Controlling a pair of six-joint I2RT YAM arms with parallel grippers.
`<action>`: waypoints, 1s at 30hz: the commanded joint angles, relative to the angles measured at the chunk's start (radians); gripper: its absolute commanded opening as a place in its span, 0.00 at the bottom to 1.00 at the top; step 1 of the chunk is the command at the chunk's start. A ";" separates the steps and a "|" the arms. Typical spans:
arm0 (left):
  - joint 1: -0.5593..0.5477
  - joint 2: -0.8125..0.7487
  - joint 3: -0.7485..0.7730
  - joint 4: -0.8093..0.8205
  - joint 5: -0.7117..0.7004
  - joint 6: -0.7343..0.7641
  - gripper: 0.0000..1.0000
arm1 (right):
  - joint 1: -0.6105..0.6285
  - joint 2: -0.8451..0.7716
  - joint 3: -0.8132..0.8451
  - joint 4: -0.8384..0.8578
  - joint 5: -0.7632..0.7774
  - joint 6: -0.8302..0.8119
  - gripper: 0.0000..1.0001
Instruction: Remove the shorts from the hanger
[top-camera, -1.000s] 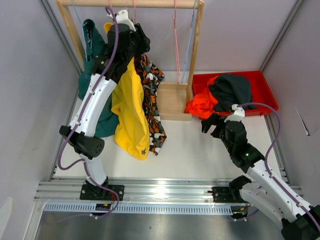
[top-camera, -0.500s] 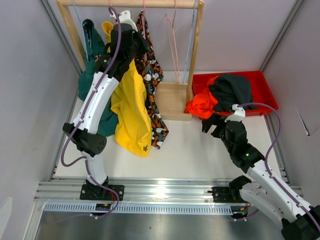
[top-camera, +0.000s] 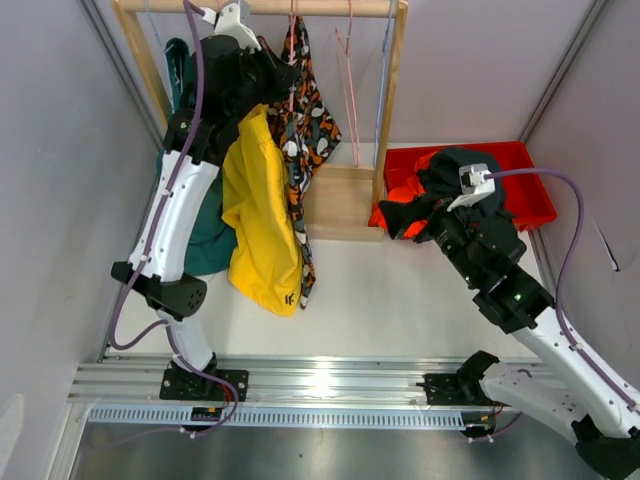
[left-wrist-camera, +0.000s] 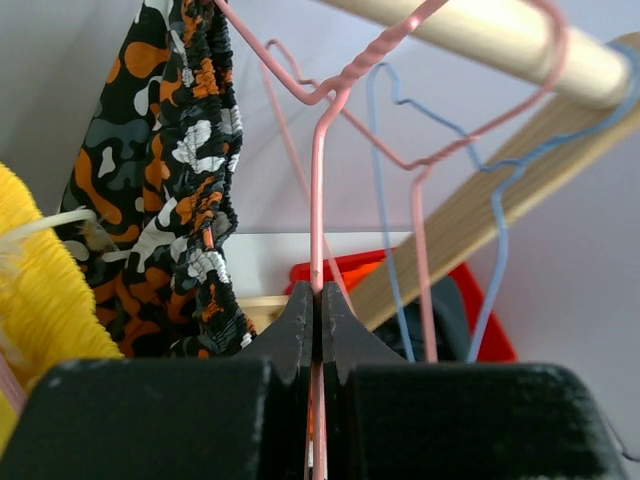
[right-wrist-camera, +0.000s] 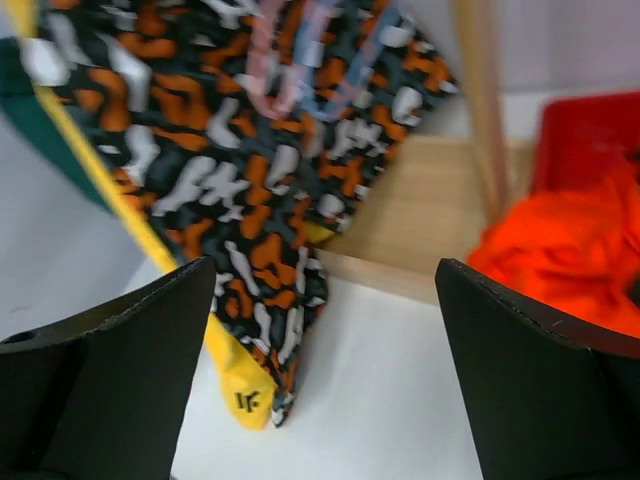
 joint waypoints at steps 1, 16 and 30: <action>0.003 -0.102 0.017 0.086 0.088 -0.069 0.00 | 0.128 0.049 0.112 0.083 -0.022 -0.079 0.99; -0.037 -0.192 -0.077 0.137 0.153 -0.141 0.00 | 0.415 0.490 0.400 0.285 0.143 -0.175 0.99; -0.037 -0.297 -0.205 0.184 0.185 -0.172 0.00 | 0.454 0.621 0.394 0.386 0.229 -0.156 0.86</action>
